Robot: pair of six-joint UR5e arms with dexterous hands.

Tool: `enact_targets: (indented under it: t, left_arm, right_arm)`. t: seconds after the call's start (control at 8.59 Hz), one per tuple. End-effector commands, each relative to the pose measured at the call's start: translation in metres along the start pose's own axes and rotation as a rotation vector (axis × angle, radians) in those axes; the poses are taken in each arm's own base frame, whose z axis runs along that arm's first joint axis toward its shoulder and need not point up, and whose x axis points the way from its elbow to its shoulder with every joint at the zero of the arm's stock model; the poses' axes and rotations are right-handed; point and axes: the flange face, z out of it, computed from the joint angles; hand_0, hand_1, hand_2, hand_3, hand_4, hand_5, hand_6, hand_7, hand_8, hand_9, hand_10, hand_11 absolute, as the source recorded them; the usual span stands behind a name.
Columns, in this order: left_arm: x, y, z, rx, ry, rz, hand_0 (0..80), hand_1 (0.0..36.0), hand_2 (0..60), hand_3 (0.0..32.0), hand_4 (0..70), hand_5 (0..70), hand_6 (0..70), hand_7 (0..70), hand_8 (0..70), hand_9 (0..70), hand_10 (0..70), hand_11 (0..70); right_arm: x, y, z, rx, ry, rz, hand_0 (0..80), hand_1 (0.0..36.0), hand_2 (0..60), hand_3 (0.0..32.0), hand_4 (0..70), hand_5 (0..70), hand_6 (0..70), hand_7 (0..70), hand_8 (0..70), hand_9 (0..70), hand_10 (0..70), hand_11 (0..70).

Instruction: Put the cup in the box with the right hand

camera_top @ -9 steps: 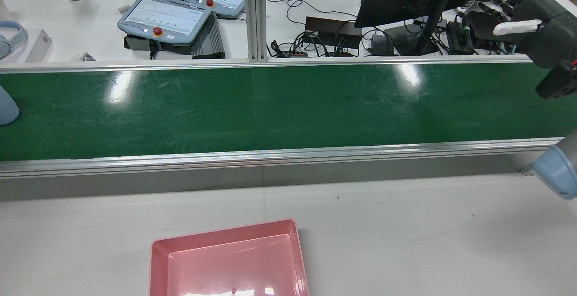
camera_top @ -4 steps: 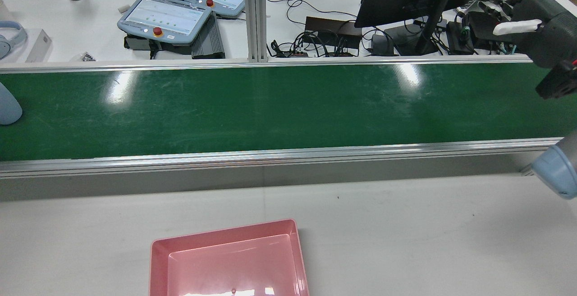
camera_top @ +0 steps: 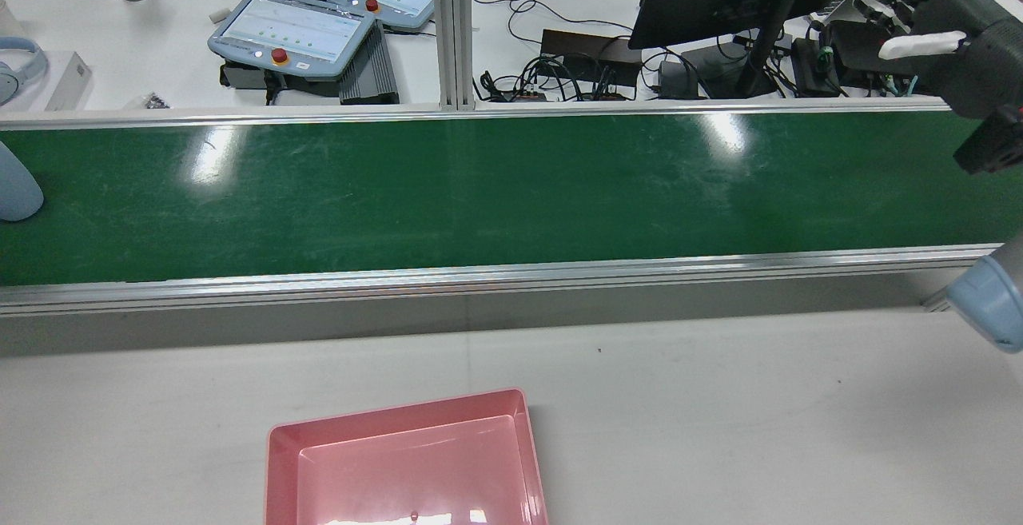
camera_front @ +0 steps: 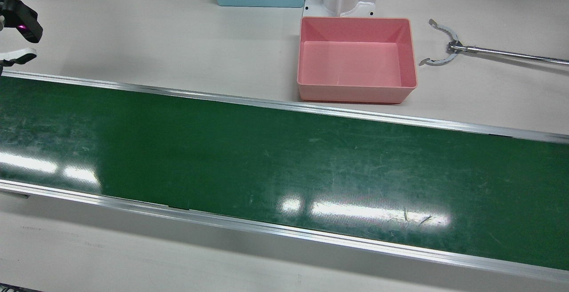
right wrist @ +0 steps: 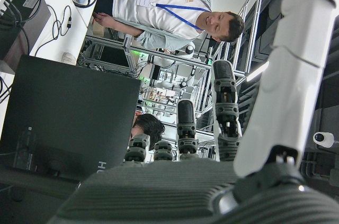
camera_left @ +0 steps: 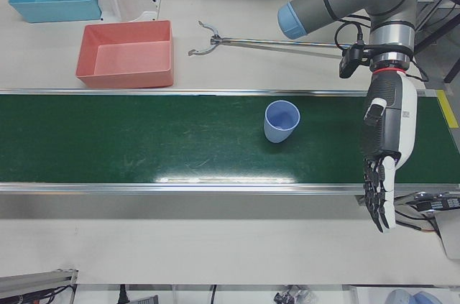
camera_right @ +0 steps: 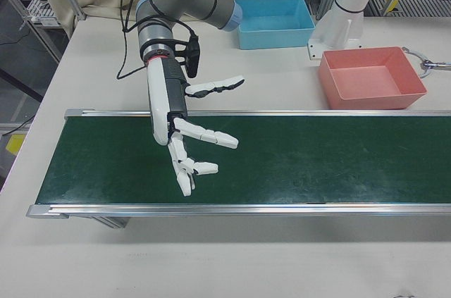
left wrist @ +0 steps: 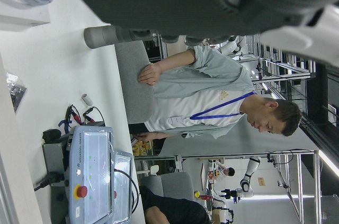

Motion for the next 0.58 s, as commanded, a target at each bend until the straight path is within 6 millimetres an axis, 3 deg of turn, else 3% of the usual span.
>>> enact_targets:
  t: [0.0,0.47]
  left_arm:
    - [0.0,0.0,0.0,0.0,0.0,0.0,0.0,0.0,0.0,0.0,0.0,0.0,0.0,0.0,0.0,0.0,0.0,0.0]
    - [0.0,0.0,0.0,0.0,0.0,0.0,0.0,0.0,0.0,0.0,0.0,0.0,0.0,0.0,0.0,0.0,0.0,0.0]
  right_arm:
    - [-0.0006,-0.001,0.0003,0.002,-0.001,-0.001,56.1,12.7,0.0,0.0,32.6,5.4,8.7,38.9,1.0,7.8,6.1,10.5]
    - [-0.001,-0.0026,0.0004,0.005,-0.002,-0.002,56.0,12.5,0.0,0.0,32.7,5.4,8.8,39.5,1.2,8.3,6.0,10.5]
